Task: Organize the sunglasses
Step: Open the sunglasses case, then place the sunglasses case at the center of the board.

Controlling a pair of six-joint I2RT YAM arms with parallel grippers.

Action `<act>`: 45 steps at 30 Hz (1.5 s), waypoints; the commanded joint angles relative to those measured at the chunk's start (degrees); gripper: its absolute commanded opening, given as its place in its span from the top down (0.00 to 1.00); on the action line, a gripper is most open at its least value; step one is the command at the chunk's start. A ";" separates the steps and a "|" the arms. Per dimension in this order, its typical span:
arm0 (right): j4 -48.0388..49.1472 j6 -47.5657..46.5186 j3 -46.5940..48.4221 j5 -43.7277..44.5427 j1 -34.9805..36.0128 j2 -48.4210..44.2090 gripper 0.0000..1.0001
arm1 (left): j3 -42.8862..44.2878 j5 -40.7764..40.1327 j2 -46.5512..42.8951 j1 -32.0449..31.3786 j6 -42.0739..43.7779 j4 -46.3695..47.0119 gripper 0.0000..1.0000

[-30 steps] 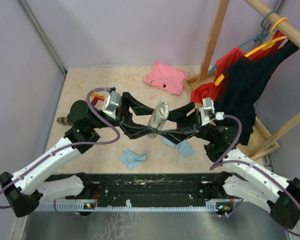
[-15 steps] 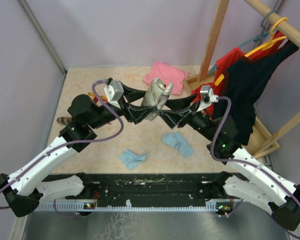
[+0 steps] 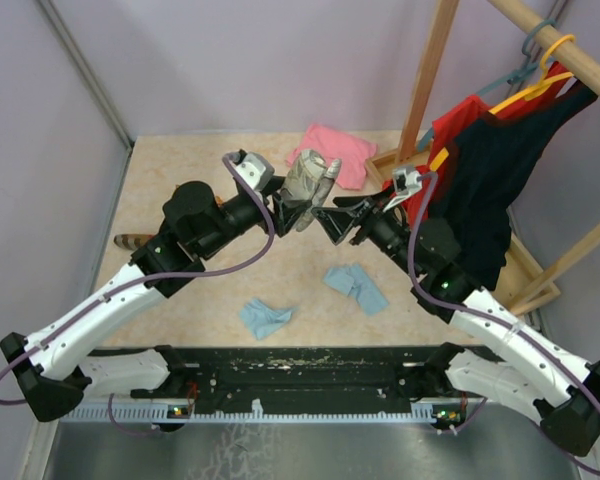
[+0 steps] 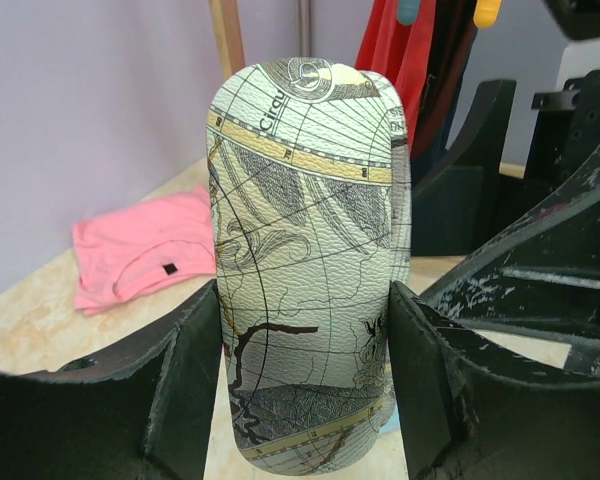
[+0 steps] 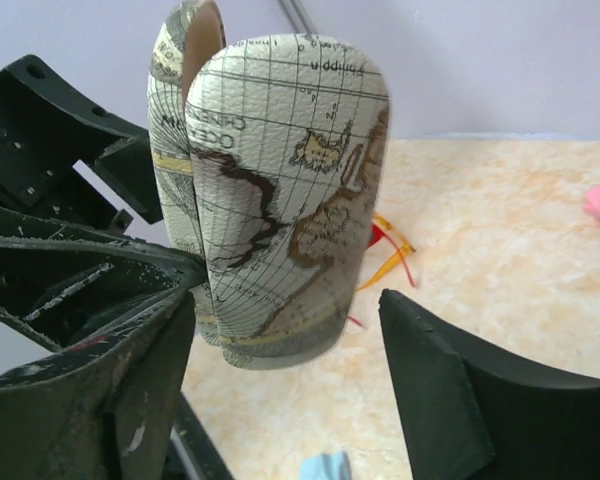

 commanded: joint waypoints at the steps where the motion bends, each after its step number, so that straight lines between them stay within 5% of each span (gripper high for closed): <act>1: 1.89 -2.43 1.23 1.32 -0.21 -3.09 0.23 | 2.23 -3.58 -0.70 0.01 2.57 -1.34 1.00; 11: -8.83 -8.77 -1.56 8.91 -0.25 -10.51 0.21 | -0.89 -4.02 -1.30 -0.01 9.03 -1.21 1.00; 18: -19.33 -9.44 -4.22 19.12 -0.21 -15.00 0.22 | -11.38 -6.39 0.93 0.04 22.38 1.49 1.00; 26: -22.73 -9.40 -8.59 22.01 -0.21 -20.42 0.23 | -21.36 -21.11 9.09 -1.25 33.81 12.73 1.00; 34: -24.15 -9.43 -10.80 21.49 -0.21 -23.06 0.23 | -25.56 -39.84 23.21 -7.21 46.38 36.02 1.00; 38: -25.35 -9.71 -10.51 20.61 -0.23 -23.48 0.23 | -28.36 -40.57 29.26 -8.37 53.02 49.34 0.99; 45: -26.96 -9.71 -10.39 19.49 -0.21 -24.27 0.23 | -32.20 -34.23 34.39 -8.58 59.97 55.23 0.99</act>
